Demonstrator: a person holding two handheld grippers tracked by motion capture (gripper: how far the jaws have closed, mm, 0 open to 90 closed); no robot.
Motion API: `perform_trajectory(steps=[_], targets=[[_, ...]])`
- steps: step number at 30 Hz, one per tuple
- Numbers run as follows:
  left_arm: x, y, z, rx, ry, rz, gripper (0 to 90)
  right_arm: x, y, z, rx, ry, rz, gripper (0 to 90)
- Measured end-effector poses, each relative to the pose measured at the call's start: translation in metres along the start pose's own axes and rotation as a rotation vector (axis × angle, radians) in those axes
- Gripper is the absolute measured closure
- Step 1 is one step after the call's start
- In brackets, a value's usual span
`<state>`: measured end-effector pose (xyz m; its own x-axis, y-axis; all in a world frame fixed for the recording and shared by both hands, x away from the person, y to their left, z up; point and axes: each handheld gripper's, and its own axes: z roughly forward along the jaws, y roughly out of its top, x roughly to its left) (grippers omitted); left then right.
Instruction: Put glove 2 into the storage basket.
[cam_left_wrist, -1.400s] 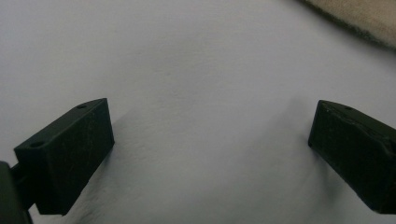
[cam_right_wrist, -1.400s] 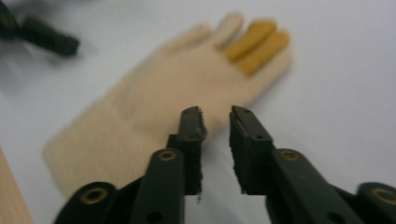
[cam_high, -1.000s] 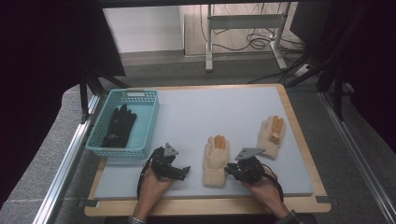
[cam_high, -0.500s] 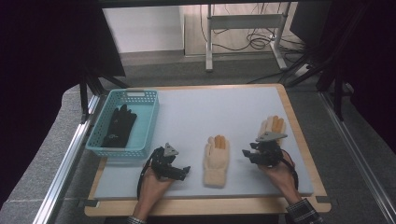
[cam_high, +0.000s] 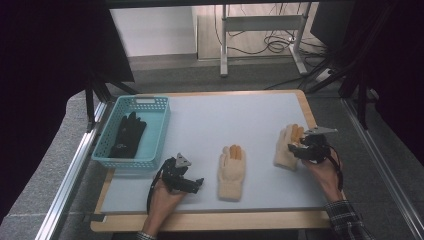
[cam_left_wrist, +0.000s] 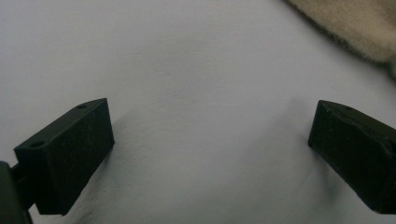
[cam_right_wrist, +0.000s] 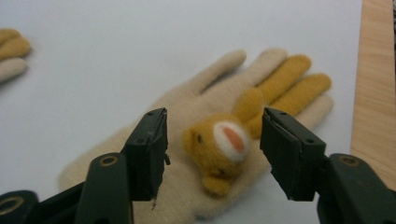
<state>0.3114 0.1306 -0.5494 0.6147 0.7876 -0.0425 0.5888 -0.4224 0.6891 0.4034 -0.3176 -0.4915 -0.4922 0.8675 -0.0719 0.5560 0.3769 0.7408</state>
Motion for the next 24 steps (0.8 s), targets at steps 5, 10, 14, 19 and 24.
perform_trajectory(steps=[5, 10, 14, 19, 24], targets=[[0.000, 0.000, 0.000, 0.000, 0.000, 0.000, 0.3, -0.004, -0.005, 0.014, 0.028, -0.012, 0.004, 35.8], [0.000, 0.000, 0.000, -0.001, 0.000, 0.000, 0.3, -0.005, -0.008, 0.026, 0.050, -0.013, 0.005, 42.8], [0.000, 0.000, 0.000, -0.001, 0.000, 0.000, 0.3, -0.001, -0.008, 0.025, 0.042, -0.018, 0.018, 54.9], [0.000, 0.000, 0.000, -0.001, 0.000, 0.000, 0.4, 0.000, -0.007, 0.018, 0.026, 0.003, 0.036, 56.4], [0.000, 0.000, 0.000, 0.000, 0.000, 0.000, 0.4, 0.009, -0.001, 0.003, -0.010, 0.029, 0.026, 56.4]])
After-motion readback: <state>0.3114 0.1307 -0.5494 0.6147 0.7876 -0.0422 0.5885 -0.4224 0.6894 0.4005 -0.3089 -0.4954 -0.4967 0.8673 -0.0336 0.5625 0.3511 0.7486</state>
